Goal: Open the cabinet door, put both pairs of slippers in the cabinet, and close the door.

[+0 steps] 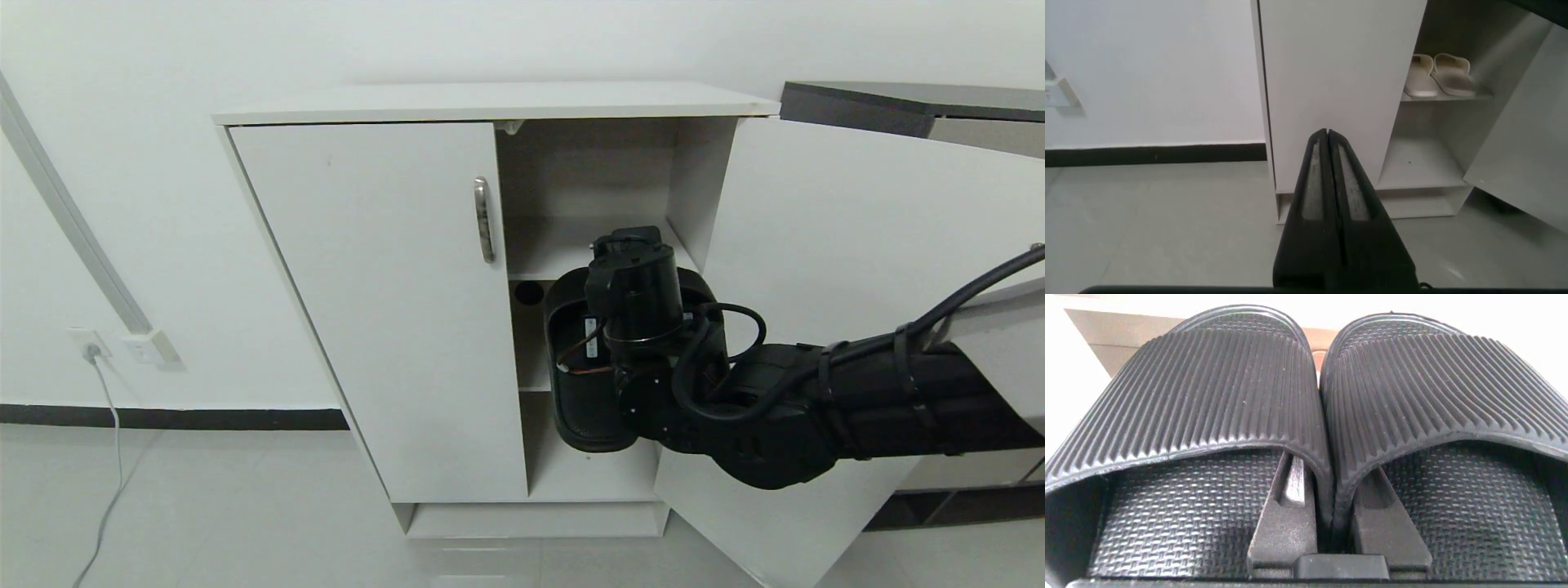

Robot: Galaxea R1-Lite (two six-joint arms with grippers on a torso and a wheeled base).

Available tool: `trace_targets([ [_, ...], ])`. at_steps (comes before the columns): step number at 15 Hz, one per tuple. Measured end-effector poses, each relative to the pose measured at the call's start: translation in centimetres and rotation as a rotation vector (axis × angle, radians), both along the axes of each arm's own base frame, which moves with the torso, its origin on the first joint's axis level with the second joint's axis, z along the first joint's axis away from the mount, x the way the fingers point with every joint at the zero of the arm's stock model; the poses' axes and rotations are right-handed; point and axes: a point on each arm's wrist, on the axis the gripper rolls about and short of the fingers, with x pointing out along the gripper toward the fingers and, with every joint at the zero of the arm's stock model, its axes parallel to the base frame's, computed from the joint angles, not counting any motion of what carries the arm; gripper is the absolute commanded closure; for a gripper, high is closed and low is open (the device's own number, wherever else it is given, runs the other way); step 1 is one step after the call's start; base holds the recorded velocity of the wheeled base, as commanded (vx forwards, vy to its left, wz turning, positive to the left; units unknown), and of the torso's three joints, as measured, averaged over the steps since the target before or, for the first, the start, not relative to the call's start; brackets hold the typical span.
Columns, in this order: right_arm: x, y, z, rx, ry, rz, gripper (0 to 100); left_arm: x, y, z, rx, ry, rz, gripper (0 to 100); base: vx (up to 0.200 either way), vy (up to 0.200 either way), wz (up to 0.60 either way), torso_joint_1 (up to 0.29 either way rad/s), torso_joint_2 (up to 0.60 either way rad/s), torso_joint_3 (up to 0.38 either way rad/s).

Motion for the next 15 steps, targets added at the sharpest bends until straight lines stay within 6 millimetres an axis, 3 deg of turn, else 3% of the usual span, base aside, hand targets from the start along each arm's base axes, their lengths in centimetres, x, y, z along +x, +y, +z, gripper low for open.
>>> trace_targets([
  [15, -0.04, -0.20, -0.24, -0.006, 0.006, -0.003, 100, 0.00, 0.00, -0.01, 0.000, 0.001, 0.000, 100, 0.200, 0.000, 0.00, 0.001, 0.00, 0.004],
])
